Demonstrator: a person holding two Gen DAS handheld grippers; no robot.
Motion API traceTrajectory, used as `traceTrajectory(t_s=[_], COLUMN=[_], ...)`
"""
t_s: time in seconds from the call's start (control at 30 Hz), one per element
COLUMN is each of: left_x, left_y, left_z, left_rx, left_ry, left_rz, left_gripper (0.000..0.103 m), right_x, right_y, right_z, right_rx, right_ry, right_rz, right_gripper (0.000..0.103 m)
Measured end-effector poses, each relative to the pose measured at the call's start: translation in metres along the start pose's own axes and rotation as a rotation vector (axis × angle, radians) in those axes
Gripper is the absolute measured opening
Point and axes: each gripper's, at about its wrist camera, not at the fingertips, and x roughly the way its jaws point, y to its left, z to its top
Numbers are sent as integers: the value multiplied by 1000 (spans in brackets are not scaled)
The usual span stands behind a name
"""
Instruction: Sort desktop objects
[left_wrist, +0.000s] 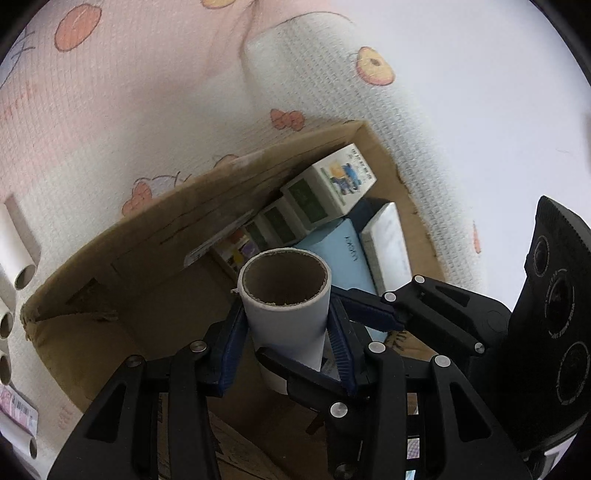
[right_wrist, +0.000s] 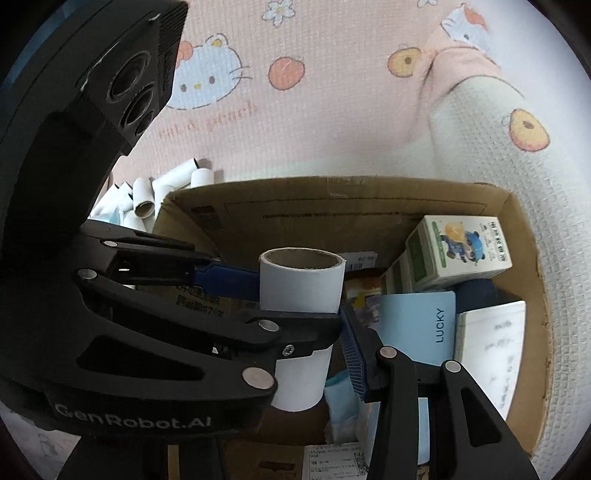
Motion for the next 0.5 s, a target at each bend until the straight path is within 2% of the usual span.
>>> traceTrajectory(t_s=[0.1, 0.17, 0.23, 0.3, 0.33, 0.37, 0.4, 0.43, 0.5], left_x=[-2, -9, -17, -23, -24, -26, -27, -27, -28], left_y=[-1, -1, 2, 7, 9, 10, 11, 11, 12], left_z=[2, 4, 6, 7, 8, 8, 8, 7, 8], left_rx=[32, 48, 55, 66, 72, 79, 92, 112, 144], left_ry=[1, -28, -53, -68, -60, -48, -44, -40, -41], left_rz=[41, 58, 70, 49, 40, 39, 55, 84, 110], left_gripper=[50, 57, 57, 56, 51, 35, 23, 6, 6], right_x=[7, 14, 21, 26, 28, 30, 34, 37, 46], right_y=[-3, -6, -9, -11, -11, -11, -10, -10, -10], right_z=[1, 1, 1, 0, 0, 0, 1, 1, 2], right_rx=[23, 38, 52, 57, 52, 48, 43, 39, 46], right_ry=[9, 28, 55, 75, 83, 94, 111, 126, 153], right_rz=[22, 41, 72, 79, 81, 81, 80, 78, 86], right_gripper=[41, 40, 40, 41, 40, 40, 41, 41, 41])
